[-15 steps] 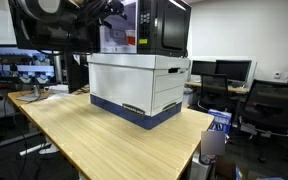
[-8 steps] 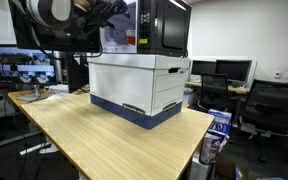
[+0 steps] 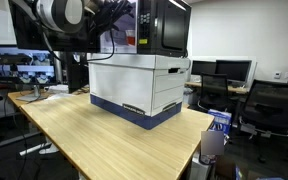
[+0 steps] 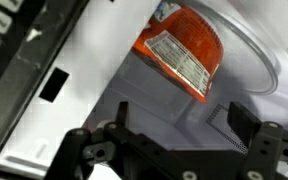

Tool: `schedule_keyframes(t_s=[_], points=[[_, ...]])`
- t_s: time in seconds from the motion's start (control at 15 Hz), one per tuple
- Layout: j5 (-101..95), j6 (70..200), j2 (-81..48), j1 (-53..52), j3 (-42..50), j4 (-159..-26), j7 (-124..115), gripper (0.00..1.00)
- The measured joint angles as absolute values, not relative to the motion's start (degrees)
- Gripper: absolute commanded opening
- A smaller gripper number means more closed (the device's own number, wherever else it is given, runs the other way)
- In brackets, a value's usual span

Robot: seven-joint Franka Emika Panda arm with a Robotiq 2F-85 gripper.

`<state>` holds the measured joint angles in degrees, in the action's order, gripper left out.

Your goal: Remove the bowl from the microwave

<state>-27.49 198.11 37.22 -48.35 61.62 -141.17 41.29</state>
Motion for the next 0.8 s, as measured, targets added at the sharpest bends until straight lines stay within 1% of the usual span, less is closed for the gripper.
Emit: schedule_keyframes(t_s=[0.4, 0.47, 0.53, 0.6, 0.67, 0.8], points=[[-30.8, 198.1, 37.3, -53.8, 67.0, -139.1, 41.3, 1.00], [-30.9, 198.1, 37.3, -55.1, 67.9, -138.6, 41.3, 0.95], [-30.9, 198.1, 37.3, -56.4, 68.8, -138.1, 41.3, 0.74], [-31.0, 198.1, 37.3, -58.0, 69.9, -137.7, 41.3, 0.71], [-31.0, 198.1, 37.3, -59.4, 70.9, -137.5, 41.3, 0.64], [-31.1, 198.1, 37.3, -61.5, 72.6, -137.4, 41.3, 0.49]])
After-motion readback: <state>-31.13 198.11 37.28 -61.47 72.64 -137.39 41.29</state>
